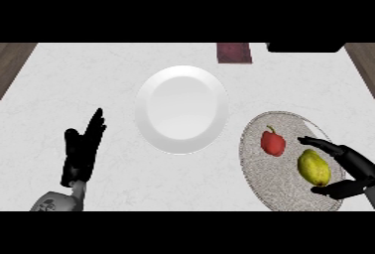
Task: Pick the pear from the placemat and place it in the plate
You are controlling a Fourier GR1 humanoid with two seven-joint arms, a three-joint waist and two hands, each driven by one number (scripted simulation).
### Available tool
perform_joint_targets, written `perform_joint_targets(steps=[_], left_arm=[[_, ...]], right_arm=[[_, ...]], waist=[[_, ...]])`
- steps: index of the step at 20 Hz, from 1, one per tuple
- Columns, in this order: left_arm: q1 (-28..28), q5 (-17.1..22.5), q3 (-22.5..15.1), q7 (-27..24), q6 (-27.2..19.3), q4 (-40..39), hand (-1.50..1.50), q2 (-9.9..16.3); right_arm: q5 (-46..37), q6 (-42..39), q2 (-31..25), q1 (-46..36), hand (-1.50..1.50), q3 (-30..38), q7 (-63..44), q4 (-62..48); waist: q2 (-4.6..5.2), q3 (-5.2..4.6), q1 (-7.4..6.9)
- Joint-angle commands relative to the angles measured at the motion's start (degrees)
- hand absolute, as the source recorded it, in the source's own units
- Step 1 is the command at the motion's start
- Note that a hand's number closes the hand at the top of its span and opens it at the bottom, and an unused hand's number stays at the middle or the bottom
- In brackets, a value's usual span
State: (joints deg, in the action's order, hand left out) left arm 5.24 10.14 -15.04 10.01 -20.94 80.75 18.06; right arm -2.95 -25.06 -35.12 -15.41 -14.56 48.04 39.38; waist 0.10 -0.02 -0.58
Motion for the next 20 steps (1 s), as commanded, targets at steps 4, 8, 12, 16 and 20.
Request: perform_joint_targets(steps=[4, 8, 12, 16, 20], left_arm=[[0.3, -2.1, -0.5, 3.7, -0.7, 2.8, 0.00, -0.3], [-2.1, -2.6, -0.4, 2.5, -0.2, 4.1, 0.00, -1.1], [-0.1, -2.6, -0.5, 1.4, 1.2, 1.5, 0.00, -0.9], [0.7, -2.7, -1.8, 1.7, 2.2, 1.7, 0.00, -1.2], [1.0, -2.8, -2.3, 2.4, 2.5, 1.1, 0.00, -1.5]], right_arm=[[-1.2, -1.3, 3.4, -1.2, 1.50, -0.1, 10.7, -4.2], [-1.4, 0.7, 3.3, -0.6, 1.50, 0.7, 13.0, -5.9], [-7.5, 23.2, 15.4, -9.7, 1.50, -3.9, -15.6, 2.5], [-12.9, 29.5, 16.8, -16.0, 1.50, -6.0, -26.1, 1.5], [-17.8, 40.3, 22.7, -22.6, 1.50, -6.9, -39.4, 1.2]], waist=[[0.06, 0.15, -0.12], [-0.02, 0.11, -0.04], [-0.47, -0.54, -1.89], [-0.55, -1.47, -6.26], [-1.02, -1.19, -6.35]])
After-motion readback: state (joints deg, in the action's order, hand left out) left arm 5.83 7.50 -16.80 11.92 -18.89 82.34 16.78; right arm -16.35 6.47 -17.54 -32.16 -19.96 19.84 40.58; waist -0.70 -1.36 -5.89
